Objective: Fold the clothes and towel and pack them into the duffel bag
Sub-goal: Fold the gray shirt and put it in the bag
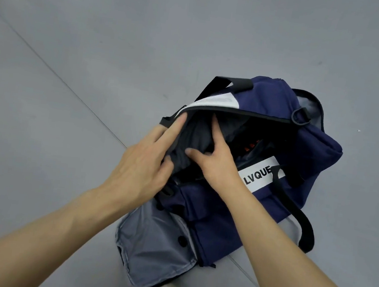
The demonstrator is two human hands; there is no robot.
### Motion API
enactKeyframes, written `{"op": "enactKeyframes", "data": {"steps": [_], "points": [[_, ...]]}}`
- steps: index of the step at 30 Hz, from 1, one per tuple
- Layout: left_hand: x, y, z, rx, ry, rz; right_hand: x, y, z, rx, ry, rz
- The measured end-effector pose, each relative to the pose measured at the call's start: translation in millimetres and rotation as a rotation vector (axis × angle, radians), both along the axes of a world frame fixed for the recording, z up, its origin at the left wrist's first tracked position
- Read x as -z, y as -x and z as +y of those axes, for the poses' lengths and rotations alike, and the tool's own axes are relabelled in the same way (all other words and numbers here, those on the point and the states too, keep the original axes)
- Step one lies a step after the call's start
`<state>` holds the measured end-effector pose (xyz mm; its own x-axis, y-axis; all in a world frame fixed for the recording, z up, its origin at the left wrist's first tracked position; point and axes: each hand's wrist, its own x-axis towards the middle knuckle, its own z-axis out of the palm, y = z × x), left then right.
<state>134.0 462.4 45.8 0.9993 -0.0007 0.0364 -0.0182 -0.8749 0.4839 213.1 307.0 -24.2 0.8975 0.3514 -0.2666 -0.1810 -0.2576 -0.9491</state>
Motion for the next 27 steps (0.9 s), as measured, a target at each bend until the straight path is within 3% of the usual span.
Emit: {"op": "enactKeyframes", "data": {"steps": [5,8,13,15,23,27], "points": [[-7,-8,1,0.017,0.005,-0.020,4,-11,24,-0.197,0.417,-0.056],[-4,-5,10,0.050,-0.024,-0.007,2,-14,26,-0.252,0.476,-0.015],[-1,-1,18,0.073,-0.089,0.019,-11,-13,6,-0.007,0.582,-0.254],[-2,-2,15,0.087,-0.086,0.036,-10,-12,5,0.025,0.599,-0.247],[2,7,10,0.128,-0.119,0.015,8,-47,22,-0.069,0.678,0.078],[3,2,6,0.061,-0.078,0.042,-13,-42,12,-0.100,0.392,0.151]]}}
